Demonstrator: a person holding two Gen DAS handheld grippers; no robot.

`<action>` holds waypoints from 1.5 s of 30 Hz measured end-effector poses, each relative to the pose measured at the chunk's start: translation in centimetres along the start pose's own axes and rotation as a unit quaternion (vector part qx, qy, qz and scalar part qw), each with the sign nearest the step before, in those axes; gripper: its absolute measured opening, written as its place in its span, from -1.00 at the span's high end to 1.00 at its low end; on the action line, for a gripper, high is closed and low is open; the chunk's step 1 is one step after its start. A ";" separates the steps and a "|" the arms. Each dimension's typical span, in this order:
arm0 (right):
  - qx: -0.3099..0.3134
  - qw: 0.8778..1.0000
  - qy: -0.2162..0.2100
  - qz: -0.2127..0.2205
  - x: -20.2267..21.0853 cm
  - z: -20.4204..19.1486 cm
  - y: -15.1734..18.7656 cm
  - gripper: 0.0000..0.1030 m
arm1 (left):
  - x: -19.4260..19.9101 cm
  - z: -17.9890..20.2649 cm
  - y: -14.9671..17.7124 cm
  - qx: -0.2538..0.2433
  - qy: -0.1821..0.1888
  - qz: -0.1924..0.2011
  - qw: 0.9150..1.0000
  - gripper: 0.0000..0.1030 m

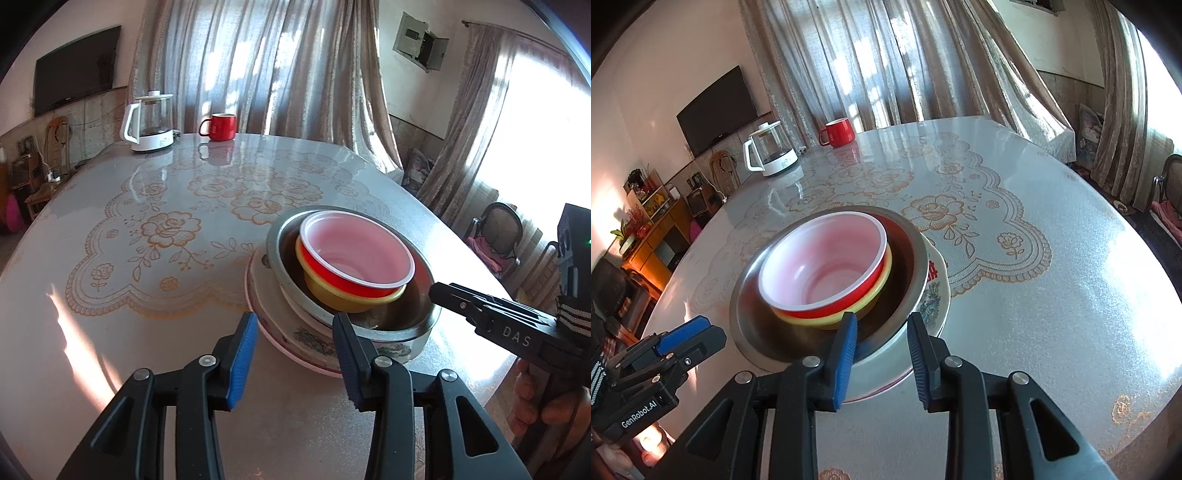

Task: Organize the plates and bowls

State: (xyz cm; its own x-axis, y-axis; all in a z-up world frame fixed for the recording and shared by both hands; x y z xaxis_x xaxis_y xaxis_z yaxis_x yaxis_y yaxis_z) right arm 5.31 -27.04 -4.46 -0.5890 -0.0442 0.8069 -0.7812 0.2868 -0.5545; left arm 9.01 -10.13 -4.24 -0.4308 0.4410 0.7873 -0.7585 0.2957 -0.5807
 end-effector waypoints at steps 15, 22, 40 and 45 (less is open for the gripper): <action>0.004 0.997 0.061 0.042 2.5 -2.0 2.4 0.24 | 2.8 -1.7 0.4 0.034 -0.071 0.041 0.996 -0.49; 0.006 0.995 0.080 0.056 2.5 -3.0 2.6 0.23 | 3.5 -0.8 0.6 0.020 -0.089 0.054 0.994 -0.55; 0.003 0.995 0.086 0.052 2.0 -3.0 2.9 0.21 | 3.7 -0.1 0.7 0.007 -0.099 0.061 0.993 -0.58; 0.004 0.995 0.086 0.052 1.8 -3.1 2.9 0.21 | 3.7 -0.3 0.7 0.008 -0.098 0.061 0.993 -0.58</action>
State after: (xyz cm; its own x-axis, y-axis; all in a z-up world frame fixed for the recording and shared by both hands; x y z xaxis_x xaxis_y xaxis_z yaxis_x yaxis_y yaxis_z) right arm 2.65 -23.33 -3.95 -0.6226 0.1499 0.7680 -0.7206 0.2729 -0.6374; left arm 6.99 -8.08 -1.83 -0.6054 0.2979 0.7381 -0.7023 0.2365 -0.6715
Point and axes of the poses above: each gripper's, at about its wrist camera, not at the fingertips, and x roughly against the way its jaws point, z to its right, y to its underside, the point moved 8 cm from there along -x, roughly the way its jaws point, and after that the axes turned 11 degrees about -z, right-handed, at the moved point
